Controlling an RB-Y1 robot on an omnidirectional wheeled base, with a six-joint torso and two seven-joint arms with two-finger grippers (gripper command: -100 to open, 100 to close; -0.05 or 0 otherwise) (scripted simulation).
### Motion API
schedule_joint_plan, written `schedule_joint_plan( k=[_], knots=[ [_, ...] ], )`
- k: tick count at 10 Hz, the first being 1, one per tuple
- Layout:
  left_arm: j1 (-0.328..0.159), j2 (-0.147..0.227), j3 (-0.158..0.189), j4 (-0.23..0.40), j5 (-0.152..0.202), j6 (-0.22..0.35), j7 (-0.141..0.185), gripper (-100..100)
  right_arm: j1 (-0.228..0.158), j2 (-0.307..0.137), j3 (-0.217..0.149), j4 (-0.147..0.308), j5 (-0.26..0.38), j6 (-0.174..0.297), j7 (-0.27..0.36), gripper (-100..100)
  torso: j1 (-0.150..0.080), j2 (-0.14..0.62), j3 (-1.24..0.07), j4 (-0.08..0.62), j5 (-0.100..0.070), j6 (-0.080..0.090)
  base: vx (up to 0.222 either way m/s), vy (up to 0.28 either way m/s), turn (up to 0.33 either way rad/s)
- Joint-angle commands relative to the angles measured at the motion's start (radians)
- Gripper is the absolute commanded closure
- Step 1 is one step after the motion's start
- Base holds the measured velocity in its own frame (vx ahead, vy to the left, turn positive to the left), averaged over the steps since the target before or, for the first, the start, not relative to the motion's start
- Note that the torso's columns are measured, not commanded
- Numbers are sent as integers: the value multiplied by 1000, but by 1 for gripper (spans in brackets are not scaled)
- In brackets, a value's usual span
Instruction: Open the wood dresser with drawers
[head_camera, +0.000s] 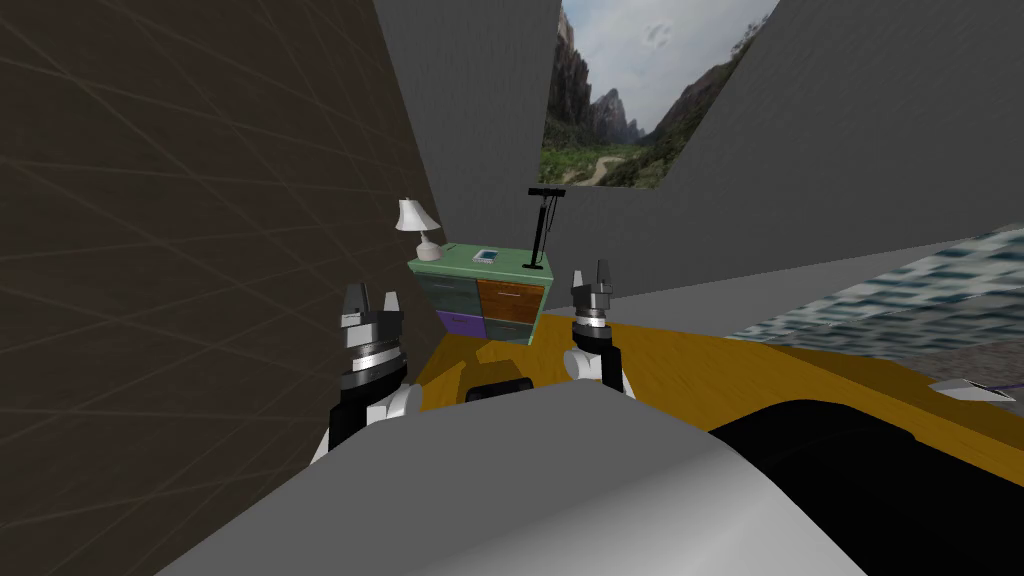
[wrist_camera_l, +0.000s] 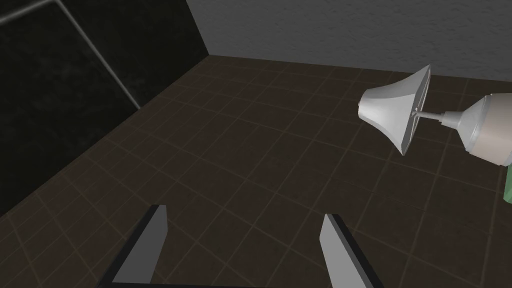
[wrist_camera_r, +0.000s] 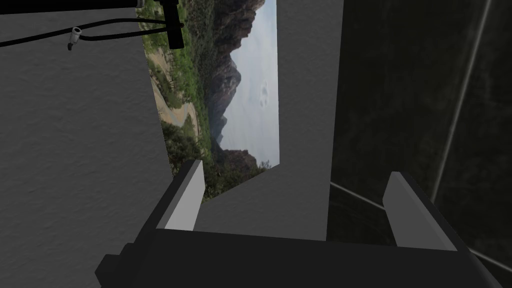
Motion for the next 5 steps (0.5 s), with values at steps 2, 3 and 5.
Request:
schedule_joint_plan(
  k=[2, 3, 5],
  knots=[
    [0, 0, 0, 0, 0, 0, 0, 0, 0, 0, 0, 0, 0, 0, 0, 0, 0, 104, -209, 105, 0, 0, 0, 0, 0],
    [0, 0, 0, 0, 0, 0, 0, 0, 0, 0, 0, 0, 0, 0, 0, 0, 0, 175, -351, 176, 0, 0, 0, 0, 0],
    [0, 0, 0, 0, 0, 0, 0, 0, 0, 0, 0, 0, 0, 0, 0, 0, 0, 322, -644, 322, 0, 0, 0, 0, 0]
  ],
)
